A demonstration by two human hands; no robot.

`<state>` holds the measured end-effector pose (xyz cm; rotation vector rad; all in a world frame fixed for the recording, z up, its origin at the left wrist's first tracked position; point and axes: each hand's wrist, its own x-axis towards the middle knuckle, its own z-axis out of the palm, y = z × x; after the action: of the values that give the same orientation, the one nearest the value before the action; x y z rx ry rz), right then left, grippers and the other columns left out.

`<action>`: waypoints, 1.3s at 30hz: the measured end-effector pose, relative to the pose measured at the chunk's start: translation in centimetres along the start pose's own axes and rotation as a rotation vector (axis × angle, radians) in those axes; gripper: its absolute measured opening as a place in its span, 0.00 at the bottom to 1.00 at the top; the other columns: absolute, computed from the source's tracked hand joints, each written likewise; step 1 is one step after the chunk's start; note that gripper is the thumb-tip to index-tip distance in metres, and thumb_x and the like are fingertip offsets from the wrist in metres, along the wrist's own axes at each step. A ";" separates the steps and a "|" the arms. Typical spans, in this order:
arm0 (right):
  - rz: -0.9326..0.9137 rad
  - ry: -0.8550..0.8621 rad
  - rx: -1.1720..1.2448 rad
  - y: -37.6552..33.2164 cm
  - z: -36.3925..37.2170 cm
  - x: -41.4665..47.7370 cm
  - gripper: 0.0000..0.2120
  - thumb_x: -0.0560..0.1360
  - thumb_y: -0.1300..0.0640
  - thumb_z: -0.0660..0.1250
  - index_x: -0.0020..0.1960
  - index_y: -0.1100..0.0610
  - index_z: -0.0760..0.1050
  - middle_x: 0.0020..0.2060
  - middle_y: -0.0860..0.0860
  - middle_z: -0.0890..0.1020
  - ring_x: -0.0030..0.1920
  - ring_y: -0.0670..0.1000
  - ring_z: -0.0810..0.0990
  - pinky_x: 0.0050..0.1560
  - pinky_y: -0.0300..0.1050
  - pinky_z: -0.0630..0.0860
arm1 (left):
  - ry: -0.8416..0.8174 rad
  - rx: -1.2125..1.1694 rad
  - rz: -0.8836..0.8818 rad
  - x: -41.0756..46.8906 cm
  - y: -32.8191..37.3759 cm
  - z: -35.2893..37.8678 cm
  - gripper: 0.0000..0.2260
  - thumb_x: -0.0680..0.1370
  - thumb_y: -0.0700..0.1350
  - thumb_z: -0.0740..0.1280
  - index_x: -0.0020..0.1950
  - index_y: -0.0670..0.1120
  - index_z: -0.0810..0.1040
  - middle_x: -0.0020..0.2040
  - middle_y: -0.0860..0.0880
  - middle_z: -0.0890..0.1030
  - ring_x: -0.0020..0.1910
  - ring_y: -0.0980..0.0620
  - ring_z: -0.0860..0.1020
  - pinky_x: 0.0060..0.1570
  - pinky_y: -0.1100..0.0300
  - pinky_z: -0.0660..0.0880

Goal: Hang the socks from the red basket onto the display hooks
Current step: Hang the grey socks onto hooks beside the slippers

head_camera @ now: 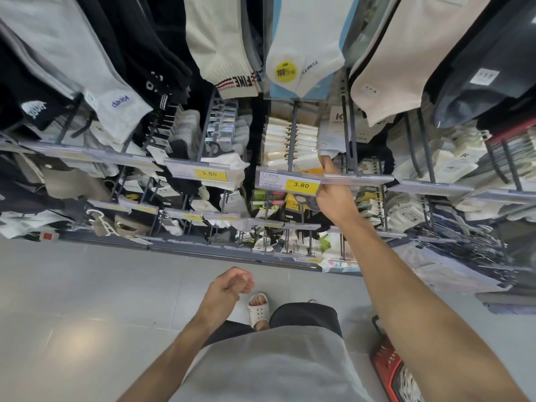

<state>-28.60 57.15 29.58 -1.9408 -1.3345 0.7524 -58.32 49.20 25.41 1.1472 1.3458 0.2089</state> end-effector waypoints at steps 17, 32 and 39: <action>0.328 -0.003 0.045 4.0 3.0 -9.4 0.23 0.80 0.59 0.64 0.74 0.54 0.64 0.71 0.51 0.71 0.68 0.50 0.73 0.70 0.47 0.69 | -0.074 0.134 -0.021 0.3 -1.6 1.6 0.10 0.84 0.44 0.61 0.48 0.48 0.81 0.44 0.51 0.86 0.43 0.58 0.83 0.45 0.61 0.74; 1.450 0.501 0.451 17.5 -3.8 -53.3 0.14 0.78 0.63 0.65 0.64 0.62 0.73 0.52 0.56 0.80 0.50 0.54 0.76 0.55 0.49 0.74 | -0.599 1.004 0.089 2.3 -3.8 18.5 0.11 0.81 0.49 0.64 0.41 0.48 0.78 0.38 0.51 0.82 0.43 0.49 0.80 0.45 0.54 0.74; 1.438 0.566 0.542 26.3 -7.3 -64.5 0.07 0.78 0.65 0.64 0.55 0.62 0.79 0.49 0.57 0.83 0.47 0.52 0.77 0.48 0.43 0.71 | -0.722 1.128 0.131 -3.0 -6.4 37.8 0.13 0.83 0.47 0.63 0.39 0.47 0.75 0.40 0.46 0.82 0.43 0.46 0.80 0.44 0.52 0.71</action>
<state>-28.47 -12.18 19.51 -2.1429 0.7249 0.8898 -30.82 24.20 15.36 1.9696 0.6668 -0.9138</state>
